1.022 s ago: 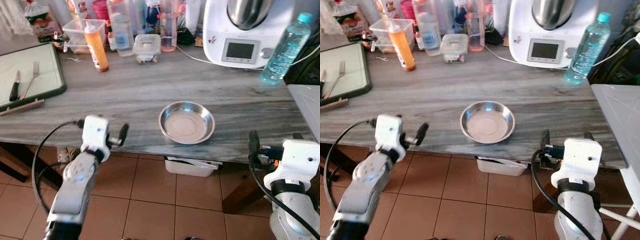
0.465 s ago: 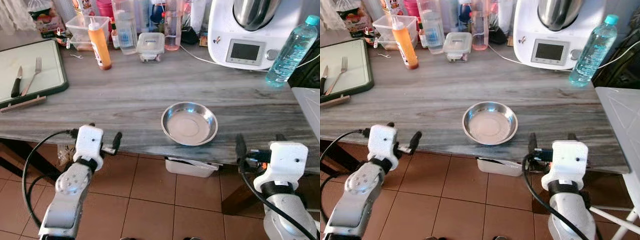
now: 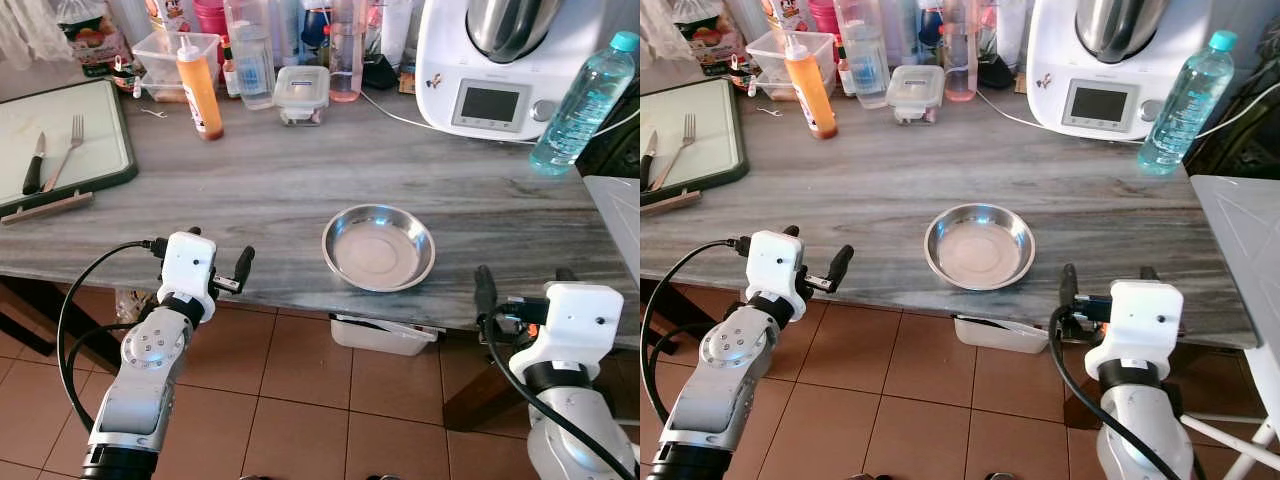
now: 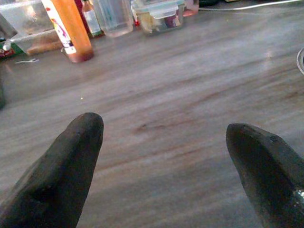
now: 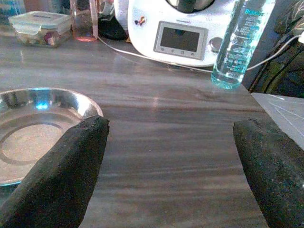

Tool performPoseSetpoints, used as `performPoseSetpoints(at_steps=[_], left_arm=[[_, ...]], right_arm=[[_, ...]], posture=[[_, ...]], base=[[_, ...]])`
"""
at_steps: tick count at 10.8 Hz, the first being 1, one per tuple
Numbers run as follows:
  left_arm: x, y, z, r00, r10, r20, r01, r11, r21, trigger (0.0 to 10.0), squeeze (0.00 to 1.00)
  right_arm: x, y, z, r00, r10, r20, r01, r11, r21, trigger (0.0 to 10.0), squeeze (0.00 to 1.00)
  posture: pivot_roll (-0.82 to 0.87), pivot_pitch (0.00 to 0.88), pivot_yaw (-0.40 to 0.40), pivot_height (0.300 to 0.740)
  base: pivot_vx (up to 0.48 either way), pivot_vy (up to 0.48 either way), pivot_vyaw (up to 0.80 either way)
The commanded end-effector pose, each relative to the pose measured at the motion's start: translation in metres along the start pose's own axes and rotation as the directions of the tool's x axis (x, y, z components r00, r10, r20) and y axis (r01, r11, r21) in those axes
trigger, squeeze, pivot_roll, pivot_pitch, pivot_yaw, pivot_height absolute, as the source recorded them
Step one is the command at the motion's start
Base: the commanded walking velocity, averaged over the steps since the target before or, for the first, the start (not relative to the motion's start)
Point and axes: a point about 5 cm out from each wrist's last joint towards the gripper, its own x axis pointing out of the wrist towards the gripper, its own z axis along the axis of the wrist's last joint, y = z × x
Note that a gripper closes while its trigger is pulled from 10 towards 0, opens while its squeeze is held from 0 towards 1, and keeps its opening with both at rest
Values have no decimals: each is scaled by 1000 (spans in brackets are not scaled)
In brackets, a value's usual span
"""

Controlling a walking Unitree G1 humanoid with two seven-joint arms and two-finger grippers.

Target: Setting the table

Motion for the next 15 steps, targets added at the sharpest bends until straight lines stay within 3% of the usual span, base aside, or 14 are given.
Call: performPoseSetpoints(at_steps=[1, 5, 15], left_arm=[[1, -3, -2, 1000, -20, -15, 20, 1000, 5, 10000, 0], [4, -1, -1, 1000, -17, -19, 17, 1000, 4, 10000, 0], [10, -5, 2, 1000, -12, -12, 12, 1000, -2, 10000, 0]], right_arm=[[1, 2, -2, 1000, 0, -6, 0, 1000, 5, 10000, 0], [3, -2, -3, 1000, -25, -4, 25, 1000, -4, 10000, 0], [5, -2, -2, 999, -32, 17, 32, 999, -3, 10000, 0]], posture=[[-46, 130, 31, 740], [-41, 127, 36, 740], [-43, 114, 36, 740]], base=[[0, 0, 0], [0, 0, 0], [-275, 0, 0]])
